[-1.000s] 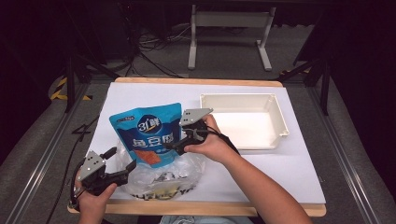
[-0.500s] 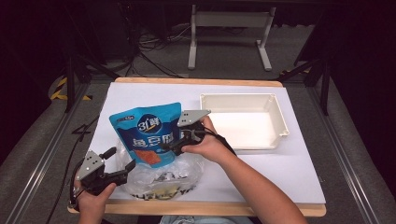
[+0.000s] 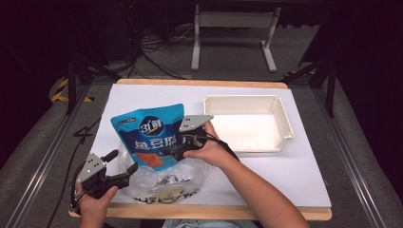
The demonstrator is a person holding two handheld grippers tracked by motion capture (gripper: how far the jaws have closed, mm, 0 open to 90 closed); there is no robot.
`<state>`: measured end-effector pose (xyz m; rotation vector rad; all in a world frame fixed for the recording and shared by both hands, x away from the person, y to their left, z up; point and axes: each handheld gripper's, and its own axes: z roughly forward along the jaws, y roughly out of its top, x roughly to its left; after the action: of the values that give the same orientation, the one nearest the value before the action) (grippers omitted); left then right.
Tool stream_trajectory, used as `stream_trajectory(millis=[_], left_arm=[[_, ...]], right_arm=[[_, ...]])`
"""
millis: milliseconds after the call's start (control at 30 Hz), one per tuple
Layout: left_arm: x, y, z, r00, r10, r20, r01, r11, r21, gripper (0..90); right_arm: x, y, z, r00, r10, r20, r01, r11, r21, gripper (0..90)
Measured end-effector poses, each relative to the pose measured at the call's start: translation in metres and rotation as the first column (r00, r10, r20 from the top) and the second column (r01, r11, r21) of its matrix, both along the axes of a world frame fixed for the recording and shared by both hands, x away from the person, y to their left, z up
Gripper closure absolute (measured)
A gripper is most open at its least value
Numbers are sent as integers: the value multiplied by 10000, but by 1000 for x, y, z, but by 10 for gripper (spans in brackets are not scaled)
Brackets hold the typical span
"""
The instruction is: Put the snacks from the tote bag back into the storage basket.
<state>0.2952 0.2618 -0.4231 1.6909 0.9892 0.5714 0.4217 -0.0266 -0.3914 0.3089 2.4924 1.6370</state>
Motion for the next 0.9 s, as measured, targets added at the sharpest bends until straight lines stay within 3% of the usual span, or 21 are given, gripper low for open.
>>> stream_trajectory(millis=[100, 167, 267, 367, 500, 900], left_arm=[[0, 0, 0, 10000, 14, 1, -14, 10000, -12, 162], [0, 0, 0, 10000, 18, -4, -18, 10000, -26, 162], [0, 1, 0, 10000, 8, -17, -8, 10000, -41, 162], [0, 1, 0, 10000, 0, -22, -1, 10000, -39, 162], [0, 0, 0, 10000, 12, -16, -12, 10000, -50, 162], [0, 2, 0, 10000, 98, -17, -99, 9999, -103, 162]], right_arm=[[-4, 7, -8, 9985, 387, 378, -362, 9972, -654, 144], [-7, 11, -12, 9985, 386, 384, -353, 9958, -850, 181], [-8, 11, -13, 9988, 336, 370, -305, 9962, -810, 265], [-7, 10, -12, 9977, 618, 275, -591, 9942, -901, 370], [-7, 8, -11, 9975, 681, 201, -659, 9932, -958, 432], [-10, 10, -7, 9979, 641, 87, -626, 9913, -1160, 491]])
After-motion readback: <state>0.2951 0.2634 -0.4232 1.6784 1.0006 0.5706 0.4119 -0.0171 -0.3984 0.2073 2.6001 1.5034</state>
